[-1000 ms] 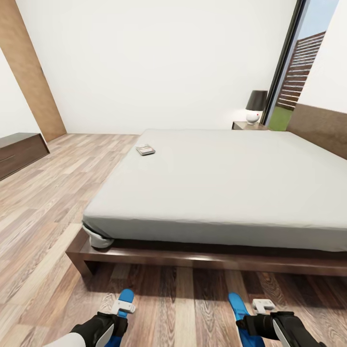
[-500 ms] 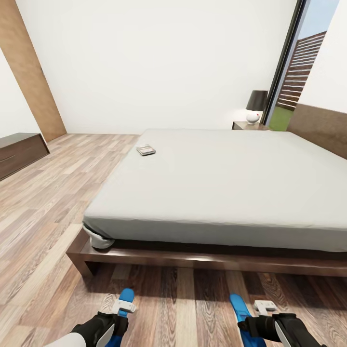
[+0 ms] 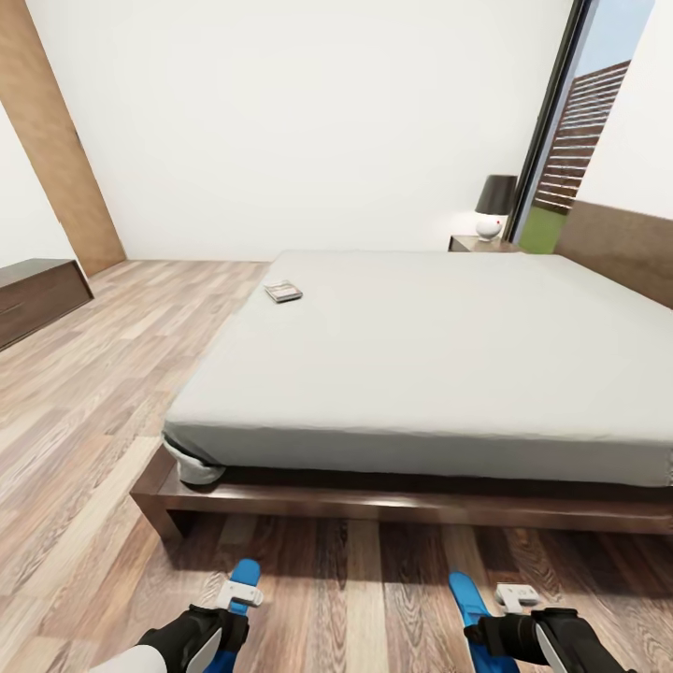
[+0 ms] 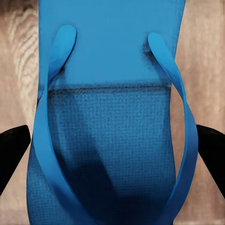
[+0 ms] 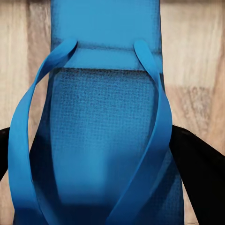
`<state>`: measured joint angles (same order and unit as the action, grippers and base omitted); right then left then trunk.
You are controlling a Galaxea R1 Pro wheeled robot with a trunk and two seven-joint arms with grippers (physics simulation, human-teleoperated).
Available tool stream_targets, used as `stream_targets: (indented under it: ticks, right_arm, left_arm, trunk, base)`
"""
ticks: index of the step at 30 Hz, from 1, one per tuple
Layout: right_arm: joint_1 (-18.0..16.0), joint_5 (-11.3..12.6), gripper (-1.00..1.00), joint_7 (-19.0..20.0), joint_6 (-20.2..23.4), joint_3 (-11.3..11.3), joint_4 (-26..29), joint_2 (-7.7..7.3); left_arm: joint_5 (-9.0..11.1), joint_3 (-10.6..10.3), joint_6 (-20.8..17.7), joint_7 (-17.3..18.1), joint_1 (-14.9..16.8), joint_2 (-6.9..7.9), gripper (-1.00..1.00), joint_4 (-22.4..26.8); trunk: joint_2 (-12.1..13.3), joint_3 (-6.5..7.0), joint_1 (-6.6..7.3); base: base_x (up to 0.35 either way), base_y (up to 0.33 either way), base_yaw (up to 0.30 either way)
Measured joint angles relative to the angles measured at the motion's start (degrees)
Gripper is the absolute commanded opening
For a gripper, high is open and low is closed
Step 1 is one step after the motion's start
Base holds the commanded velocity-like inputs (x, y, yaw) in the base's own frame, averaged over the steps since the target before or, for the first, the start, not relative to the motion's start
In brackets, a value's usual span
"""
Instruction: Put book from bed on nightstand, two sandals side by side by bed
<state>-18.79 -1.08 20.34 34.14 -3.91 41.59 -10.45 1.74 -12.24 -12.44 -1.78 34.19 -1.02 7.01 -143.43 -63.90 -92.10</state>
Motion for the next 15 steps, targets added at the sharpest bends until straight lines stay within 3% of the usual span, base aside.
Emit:
stream_targets:
  ticks: [6,15]
  right_arm:
    - [0.0,-0.02,-1.0,-0.01,0.14,0.04,0.0,-0.02]
    - [0.0,-0.03,-1.0,-0.01,0.18,0.05,-0.01,-0.05]
  left_arm:
    - [0.01,0.01,0.02,-0.01,0.0,0.04,-1.0,0.0]
    - [0.01,0.01,0.02,0.01,0.0,0.05,-1.0,0.07]
  trunk:
    - [0.0,0.0,0.0]
    - [0.0,0.0,0.01]
  base:
    - [0.002,0.067,-0.163]
    - [0.043,0.062,-0.028]
